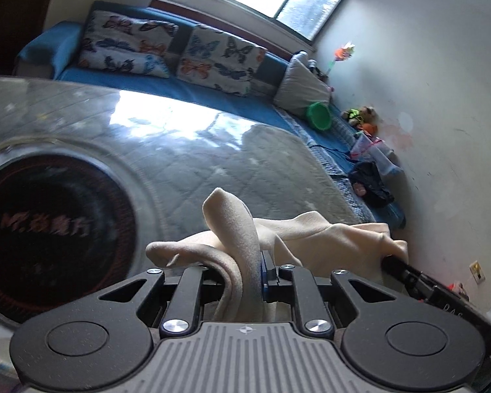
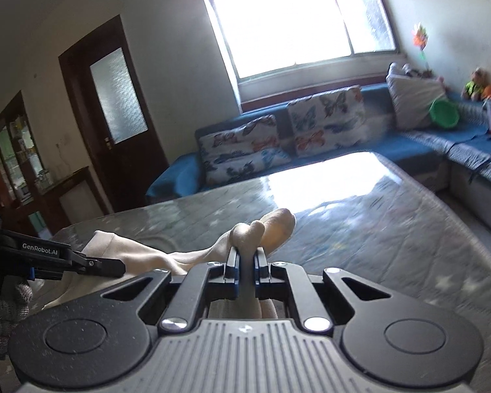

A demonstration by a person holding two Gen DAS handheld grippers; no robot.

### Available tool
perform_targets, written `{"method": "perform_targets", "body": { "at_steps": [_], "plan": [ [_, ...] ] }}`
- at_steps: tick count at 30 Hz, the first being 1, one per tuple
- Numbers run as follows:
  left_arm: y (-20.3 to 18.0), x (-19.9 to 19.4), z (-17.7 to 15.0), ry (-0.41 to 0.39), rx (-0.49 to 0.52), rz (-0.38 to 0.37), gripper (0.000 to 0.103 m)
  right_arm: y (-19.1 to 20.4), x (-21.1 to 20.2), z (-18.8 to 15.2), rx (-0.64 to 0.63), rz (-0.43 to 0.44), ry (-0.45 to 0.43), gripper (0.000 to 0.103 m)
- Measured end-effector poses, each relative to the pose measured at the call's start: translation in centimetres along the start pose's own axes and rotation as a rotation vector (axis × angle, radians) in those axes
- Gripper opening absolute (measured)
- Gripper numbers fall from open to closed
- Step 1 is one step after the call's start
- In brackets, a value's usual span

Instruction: Fold clothes

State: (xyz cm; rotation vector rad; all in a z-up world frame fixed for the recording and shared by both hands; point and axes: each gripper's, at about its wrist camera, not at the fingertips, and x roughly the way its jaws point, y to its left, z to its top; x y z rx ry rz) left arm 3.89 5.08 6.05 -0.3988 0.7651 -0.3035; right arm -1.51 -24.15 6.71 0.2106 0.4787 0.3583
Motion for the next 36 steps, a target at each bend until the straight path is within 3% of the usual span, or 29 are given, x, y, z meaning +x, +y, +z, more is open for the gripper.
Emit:
{"method": "perform_targets", "body": {
  "at_steps": [16,36],
  "plan": [
    [-7.6,4.7,1.3,0.008,0.147,-0.016,0.017,-3.2,-2.7,3.3,-0.052,-0.109,-0.056,0.007],
    [-7.4,9.3,1.6,0.075,0.146,0.017,0.017,-6.7,-0.3,2.4,-0.017,-0.159,-0.009,0.007]
  ]
}}
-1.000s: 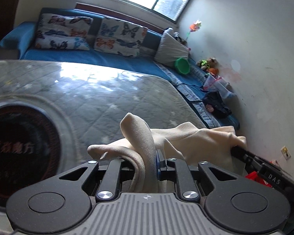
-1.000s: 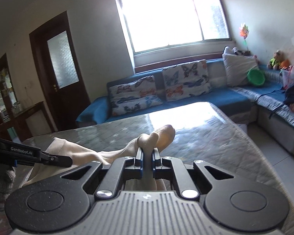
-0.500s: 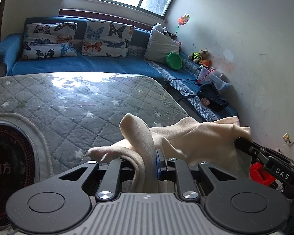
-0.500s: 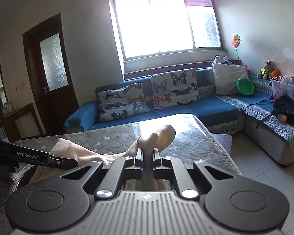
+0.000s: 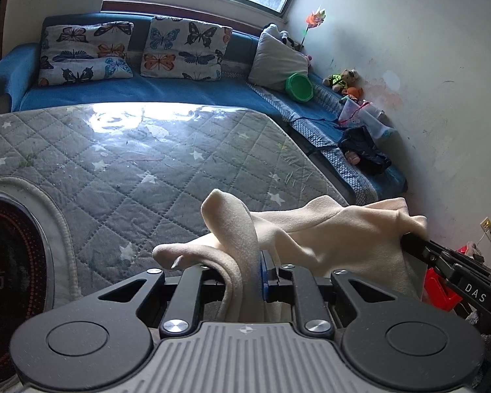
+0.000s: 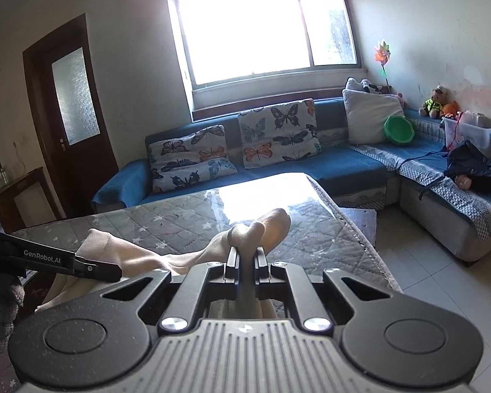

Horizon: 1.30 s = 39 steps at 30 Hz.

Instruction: Fold clothes

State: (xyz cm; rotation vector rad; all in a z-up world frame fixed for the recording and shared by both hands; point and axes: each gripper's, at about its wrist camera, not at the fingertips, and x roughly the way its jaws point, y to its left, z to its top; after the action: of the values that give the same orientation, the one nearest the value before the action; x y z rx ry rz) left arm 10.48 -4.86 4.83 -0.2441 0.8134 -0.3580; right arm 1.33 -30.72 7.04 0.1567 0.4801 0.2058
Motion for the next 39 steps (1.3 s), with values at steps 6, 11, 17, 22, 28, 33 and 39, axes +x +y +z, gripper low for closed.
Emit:
{"method": "perform_targets", "body": {
  "at_steps": [6,11,17,22,28,33,39],
  "plan": [
    [0.1,0.8,-0.2,0.020,-0.002,0.002,0.017,-0.4,0.7,-0.4,0.012,-0.006,0.015,0.007],
    [0.1,1.4,-0.3,0.038,-0.004,0.000,0.017,-0.8,1.1,-0.9,0.020,-0.015,0.030,0.007],
    [0.2,1.9,-0.7,0.053,0.001,0.004,0.017,-1.5,1.5,-1.3,0.028,-0.025,0.041,0.007],
    [0.3,2.3,-0.8,0.060,0.003,0.013,0.017,-1.9,1.9,-1.7,0.034,-0.029,0.055,0.007],
    [0.8,2.6,-0.9,0.067,-0.002,0.026,0.017,-1.9,2.3,-1.9,0.040,-0.028,0.063,0.007],
    [1.6,2.6,-1.3,0.076,-0.014,0.035,0.017,-2.0,2.6,-2.2,0.045,-0.026,0.073,0.007],
    [2.5,2.4,-1.8,0.087,-0.028,0.042,0.017,-2.3,3.3,-2.9,0.051,-0.034,0.103,0.007]
  ]
}}
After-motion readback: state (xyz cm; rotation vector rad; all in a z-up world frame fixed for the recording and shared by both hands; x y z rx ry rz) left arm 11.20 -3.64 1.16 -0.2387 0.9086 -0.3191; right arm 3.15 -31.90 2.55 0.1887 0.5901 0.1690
